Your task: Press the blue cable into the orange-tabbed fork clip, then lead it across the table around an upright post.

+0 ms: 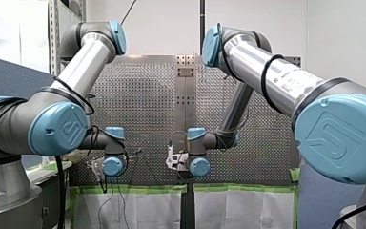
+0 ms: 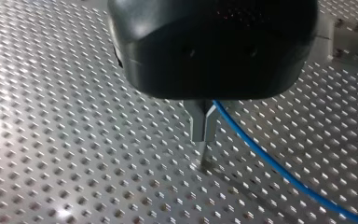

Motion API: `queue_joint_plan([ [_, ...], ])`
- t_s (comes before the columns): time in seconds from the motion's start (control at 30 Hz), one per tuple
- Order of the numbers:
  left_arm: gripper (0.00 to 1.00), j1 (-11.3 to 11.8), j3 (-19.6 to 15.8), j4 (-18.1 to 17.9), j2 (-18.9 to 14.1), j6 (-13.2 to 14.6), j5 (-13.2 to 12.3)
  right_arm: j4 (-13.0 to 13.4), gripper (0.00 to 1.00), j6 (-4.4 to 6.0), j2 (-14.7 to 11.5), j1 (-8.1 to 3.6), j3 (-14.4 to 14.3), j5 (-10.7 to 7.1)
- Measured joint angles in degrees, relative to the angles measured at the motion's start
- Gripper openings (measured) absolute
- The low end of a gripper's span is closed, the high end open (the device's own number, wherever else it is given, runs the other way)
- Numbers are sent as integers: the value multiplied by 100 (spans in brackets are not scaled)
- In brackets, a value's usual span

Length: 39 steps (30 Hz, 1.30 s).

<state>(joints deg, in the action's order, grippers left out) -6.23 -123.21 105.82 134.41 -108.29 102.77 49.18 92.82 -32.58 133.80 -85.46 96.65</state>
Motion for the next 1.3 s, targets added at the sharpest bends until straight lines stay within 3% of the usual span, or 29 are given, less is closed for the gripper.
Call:
queue_joint_plan([
  [0.2, 0, 34, 313, 283, 297, -27, -1, -46, 0, -7, 0, 0, 23, 3],
  [0.4, 0, 65, 470, 339, 376, -46, -46, -43, 0, -15, 0, -2, 32, 3],
  [0.83, 0, 141, 480, 462, 363, -1, -4, -29, 0, -14, 3, 0, 61, 4],
  [1.17, 0, 134, 478, 477, 68, -42, -22, -46, 0, -4, 2, 7, 134, 3],
  [1.3, 0, 145, 482, 464, 43, -136, -139, -54, 0, -2, 5, 5, 146, 0],
])
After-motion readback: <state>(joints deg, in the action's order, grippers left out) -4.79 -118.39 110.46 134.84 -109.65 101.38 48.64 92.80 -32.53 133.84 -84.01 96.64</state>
